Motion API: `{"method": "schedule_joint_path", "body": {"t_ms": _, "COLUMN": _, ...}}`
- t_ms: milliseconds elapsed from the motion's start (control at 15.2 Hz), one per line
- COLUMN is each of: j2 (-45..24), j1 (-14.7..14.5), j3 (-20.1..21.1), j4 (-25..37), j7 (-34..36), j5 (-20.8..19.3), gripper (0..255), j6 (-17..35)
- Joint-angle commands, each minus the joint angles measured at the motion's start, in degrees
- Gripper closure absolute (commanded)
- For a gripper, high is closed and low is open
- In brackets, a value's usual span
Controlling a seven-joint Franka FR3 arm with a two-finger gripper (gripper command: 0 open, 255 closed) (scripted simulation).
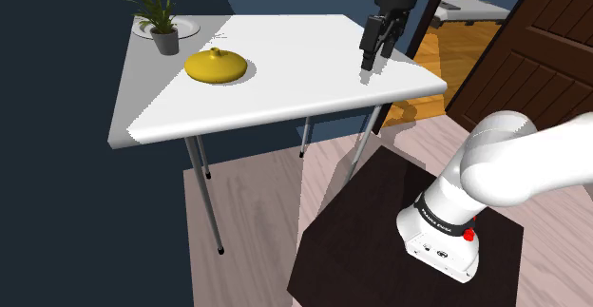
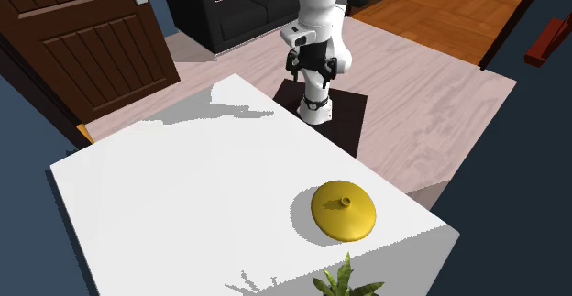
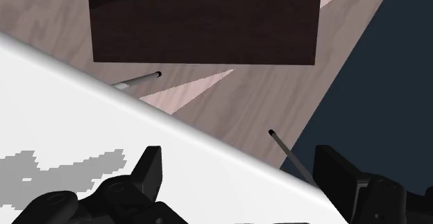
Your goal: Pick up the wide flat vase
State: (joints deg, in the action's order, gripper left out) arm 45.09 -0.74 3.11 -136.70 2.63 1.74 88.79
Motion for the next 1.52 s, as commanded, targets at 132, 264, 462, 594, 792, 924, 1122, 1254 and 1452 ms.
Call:
{"method": "schedule_joint_path", "body": {"t_ms": 132, "j2": -4.5, "j1": -0.3, "j3": 1.2, "j4": 2.8, "j7": 0.9, "j5": 0.4, "gripper": 0, "j6": 1.7}}
{"method": "schedule_joint_path", "body": {"t_ms": 264, "j2": -9.0, "j1": -0.5, "j3": 2.4, "j4": 5.8, "j7": 1.9, "j5": 0.7, "gripper": 0, "j6": 3.2}}
{"method": "schedule_joint_path", "body": {"t_ms": 462, "j2": -15.7, "j1": -0.8, "j3": 4.1, "j4": 10.9, "j7": 3.3, "j5": 0.8, "gripper": 0, "j6": 4.8}}
{"method": "schedule_joint_path", "body": {"t_ms": 594, "j2": -20.1, "j1": -0.9, "j3": 5.2, "j4": 14.6, "j7": 4.4, "j5": 0.6, "gripper": 0, "j6": 5.5}}
{"method": "schedule_joint_path", "body": {"t_ms": 792, "j2": -26.9, "j1": -1.1, "j3": 6.8, "j4": 20.7, "j7": 6.0, "j5": 0.0, "gripper": 0, "j6": 6.1}}
{"method": "schedule_joint_path", "body": {"t_ms": 924, "j2": -31.4, "j1": -1.4, "j3": 7.8, "j4": 25.1, "j7": 7.1, "j5": -0.6, "gripper": 0, "j6": 6.1}}
{"method": "schedule_joint_path", "body": {"t_ms": 1122, "j2": -38.4, "j1": -1.8, "j3": 9.2, "j4": 32.5, "j7": 8.9, "j5": -2.0, "gripper": 0, "j6": 5.6}}
{"method": "schedule_joint_path", "body": {"t_ms": 1254, "j2": -43.2, "j1": -2.3, "j3": 10.1, "j4": 37.9, "j7": 10.1, "j5": -3.1, "gripper": 0, "j6": 4.8}}
{"method": "schedule_joint_path", "body": {"t_ms": 1452, "j2": -50.7, "j1": -3.4, "j3": 11.1, "j4": 46.9, "j7": 11.8, "j5": -5.1, "gripper": 0, "j6": 2.9}}
